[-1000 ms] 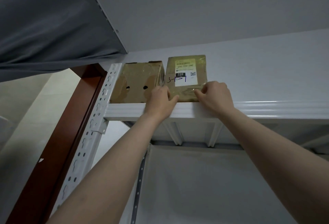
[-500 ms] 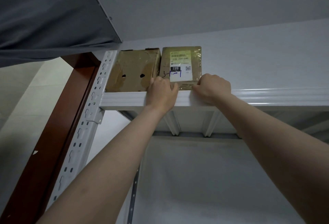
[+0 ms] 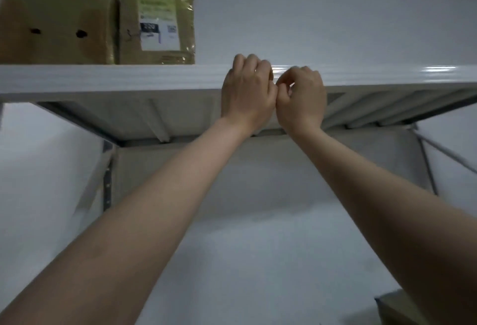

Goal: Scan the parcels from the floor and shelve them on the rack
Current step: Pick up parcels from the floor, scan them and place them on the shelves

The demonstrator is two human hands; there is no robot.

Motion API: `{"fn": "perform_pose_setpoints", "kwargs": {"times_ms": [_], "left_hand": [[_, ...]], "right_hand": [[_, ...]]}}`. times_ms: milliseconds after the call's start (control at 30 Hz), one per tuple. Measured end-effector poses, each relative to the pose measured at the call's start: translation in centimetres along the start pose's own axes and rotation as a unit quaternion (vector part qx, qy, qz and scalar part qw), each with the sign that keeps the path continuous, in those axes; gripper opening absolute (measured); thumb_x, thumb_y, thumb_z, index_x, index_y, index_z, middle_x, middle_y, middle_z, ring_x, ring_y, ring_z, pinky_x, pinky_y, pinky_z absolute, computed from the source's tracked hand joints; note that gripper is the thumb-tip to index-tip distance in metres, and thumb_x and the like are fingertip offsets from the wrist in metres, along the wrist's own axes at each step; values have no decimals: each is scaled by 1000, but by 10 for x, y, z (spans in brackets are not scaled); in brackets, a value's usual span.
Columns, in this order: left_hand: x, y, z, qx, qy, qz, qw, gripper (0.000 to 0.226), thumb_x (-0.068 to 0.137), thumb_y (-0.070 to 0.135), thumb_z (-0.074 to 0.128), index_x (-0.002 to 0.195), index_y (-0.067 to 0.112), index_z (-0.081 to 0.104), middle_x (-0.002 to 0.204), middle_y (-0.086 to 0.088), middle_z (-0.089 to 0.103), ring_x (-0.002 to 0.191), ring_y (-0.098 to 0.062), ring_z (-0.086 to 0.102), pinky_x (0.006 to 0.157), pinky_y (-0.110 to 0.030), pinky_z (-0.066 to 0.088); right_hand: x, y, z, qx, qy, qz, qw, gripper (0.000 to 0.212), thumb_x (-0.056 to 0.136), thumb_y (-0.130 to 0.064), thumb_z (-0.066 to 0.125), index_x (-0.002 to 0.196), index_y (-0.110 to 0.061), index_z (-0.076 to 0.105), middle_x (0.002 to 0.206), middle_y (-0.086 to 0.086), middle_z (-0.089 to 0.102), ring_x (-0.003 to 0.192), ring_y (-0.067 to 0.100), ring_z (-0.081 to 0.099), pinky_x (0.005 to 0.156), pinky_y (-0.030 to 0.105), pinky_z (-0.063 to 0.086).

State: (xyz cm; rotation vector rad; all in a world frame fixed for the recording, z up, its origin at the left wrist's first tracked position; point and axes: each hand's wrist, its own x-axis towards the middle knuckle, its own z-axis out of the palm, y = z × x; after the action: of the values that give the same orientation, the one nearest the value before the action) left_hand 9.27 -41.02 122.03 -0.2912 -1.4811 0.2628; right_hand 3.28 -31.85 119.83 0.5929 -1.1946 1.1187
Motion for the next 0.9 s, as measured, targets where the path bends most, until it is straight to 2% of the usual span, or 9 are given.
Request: {"fn": "perform_pose_setpoints", "kwargs": {"times_ms": [133,233,333,433,500,600,667,767,900], "left_hand": [[-20,85,41,-105,-73,48,991,18,89,20,52,97,8,61,105,-10,62,109,-30,51,68,-36,37],[-40,156,64,-175,-117,80,974,20,92,25,55,101,9,59,106,-9,61,107,-27,51,67,-34,33],[-72,237,85,-245,-174,81,950,20,92,28,53,102,11,56,109,-7,60,109,-25,49,67,-33,31],[-113,327,102,-321,-242,57,914,23,93,31,52,104,11,56,110,-6,60,110,-25,49,70,-33,33],[-148,394,108,-383,-306,22,871,24,93,31,52,106,11,57,110,-4,60,110,-24,49,74,-33,36],[-214,501,108,-466,-414,-17,782,24,93,30,56,105,10,58,111,-9,61,110,-27,52,81,-36,41],[-259,568,101,-498,-476,-12,725,24,94,33,57,104,11,58,108,-8,59,105,-29,55,85,-39,45],[-314,655,79,-517,-551,13,655,22,98,37,54,106,17,57,106,-1,54,103,-23,56,78,-37,46],[-363,747,50,-522,-614,49,590,14,99,36,54,98,22,51,104,0,51,101,-22,54,74,-34,39]], "right_hand": [[-30,77,-68,-51,-7,52,997,10,83,-13,53,76,-17,58,82,1,58,80,22,53,63,26,22],[-57,123,-132,-121,-40,78,989,11,84,-12,54,76,-18,58,79,-5,54,75,16,49,56,26,22],[-91,163,-205,-184,-50,126,974,13,83,-11,51,76,-19,59,76,-7,53,70,14,47,52,15,23],[-135,201,-287,-228,-63,210,949,14,82,-13,50,75,-24,56,74,-8,57,71,16,52,55,29,29],[-173,225,-348,-252,-60,268,928,13,81,-14,50,76,-23,58,73,-6,60,71,17,56,59,32,35],[-236,255,-450,-308,-77,352,880,8,86,-15,55,85,-19,62,77,-5,63,73,17,59,60,33,42],[-276,267,-524,-354,-90,410,836,7,90,-17,59,95,-17,63,82,-7,61,77,14,58,62,29,42],[-325,274,-635,-403,-67,491,770,12,91,-16,62,103,-17,61,92,-5,62,85,14,59,67,24,44],[-368,270,-759,-448,-20,592,669,15,90,-15,59,104,-17,63,93,-1,64,94,24,64,81,38,52]]}}
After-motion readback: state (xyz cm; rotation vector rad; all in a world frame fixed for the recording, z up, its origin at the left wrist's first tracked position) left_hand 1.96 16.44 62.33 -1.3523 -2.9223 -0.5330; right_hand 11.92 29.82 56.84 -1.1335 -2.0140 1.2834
